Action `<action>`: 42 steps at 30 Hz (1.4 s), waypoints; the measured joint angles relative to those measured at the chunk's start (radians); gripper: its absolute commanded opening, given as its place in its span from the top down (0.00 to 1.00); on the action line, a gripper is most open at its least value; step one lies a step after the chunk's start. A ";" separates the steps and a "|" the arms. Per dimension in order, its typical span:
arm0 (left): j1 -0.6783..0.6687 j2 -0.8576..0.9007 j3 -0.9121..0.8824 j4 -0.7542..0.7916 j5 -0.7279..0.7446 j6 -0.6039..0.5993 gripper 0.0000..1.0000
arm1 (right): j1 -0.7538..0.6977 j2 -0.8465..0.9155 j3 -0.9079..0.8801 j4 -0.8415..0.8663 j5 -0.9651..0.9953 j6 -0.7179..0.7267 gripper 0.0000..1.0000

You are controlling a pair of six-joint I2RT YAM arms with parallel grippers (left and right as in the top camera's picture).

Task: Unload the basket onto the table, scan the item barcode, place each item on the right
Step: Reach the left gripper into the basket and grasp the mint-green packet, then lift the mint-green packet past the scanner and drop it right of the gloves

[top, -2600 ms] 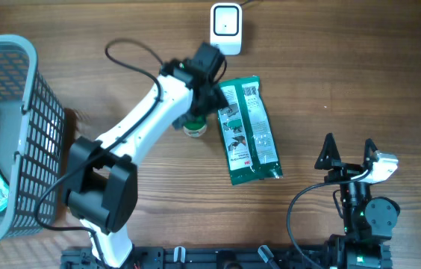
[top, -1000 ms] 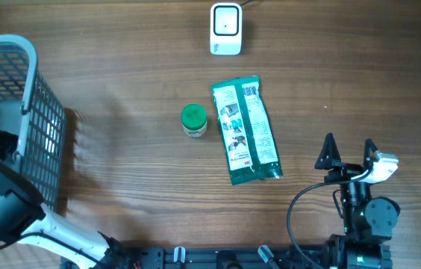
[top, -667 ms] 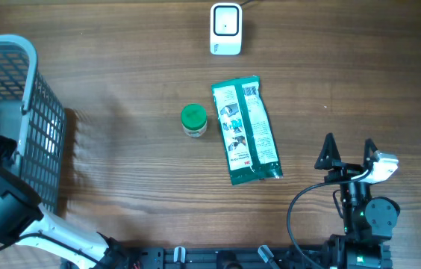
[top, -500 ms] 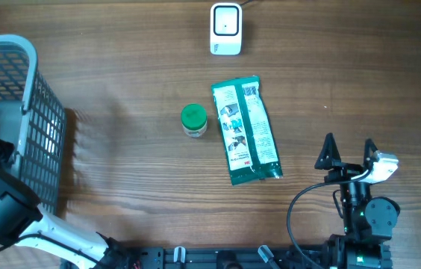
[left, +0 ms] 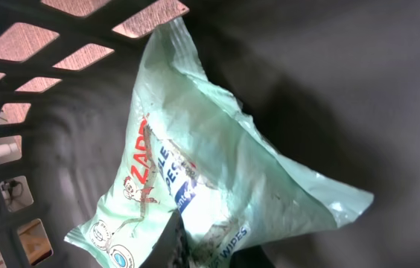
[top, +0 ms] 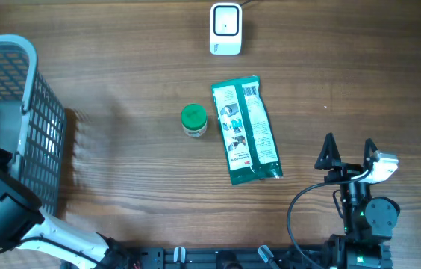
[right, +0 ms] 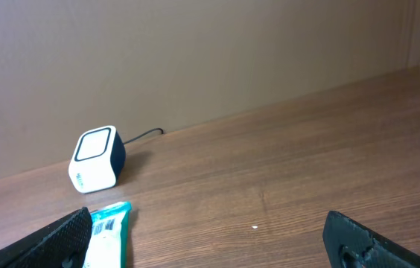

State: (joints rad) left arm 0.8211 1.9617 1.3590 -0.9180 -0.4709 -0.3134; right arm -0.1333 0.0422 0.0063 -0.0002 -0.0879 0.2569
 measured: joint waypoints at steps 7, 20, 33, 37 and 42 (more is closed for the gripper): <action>0.005 -0.004 0.036 -0.044 0.090 0.001 0.96 | 0.000 0.000 0.000 0.000 0.000 0.000 0.00; 0.008 -0.238 0.224 0.105 1.765 0.223 0.96 | 0.000 0.000 0.000 0.000 0.000 0.000 0.00; -0.157 -0.416 0.224 0.090 2.007 0.385 0.96 | 0.000 0.000 0.000 0.000 0.000 0.000 0.00; -0.299 -0.418 0.224 0.084 2.014 0.471 0.96 | 0.000 0.000 0.000 0.000 0.000 0.000 0.00; -0.566 -0.418 0.195 0.085 1.998 0.622 0.96 | 0.000 0.000 0.000 0.000 0.000 0.000 0.00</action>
State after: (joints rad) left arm 0.2550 1.5440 1.5543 -0.8330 1.5272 0.3088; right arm -0.1333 0.0422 0.0063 -0.0002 -0.0879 0.2569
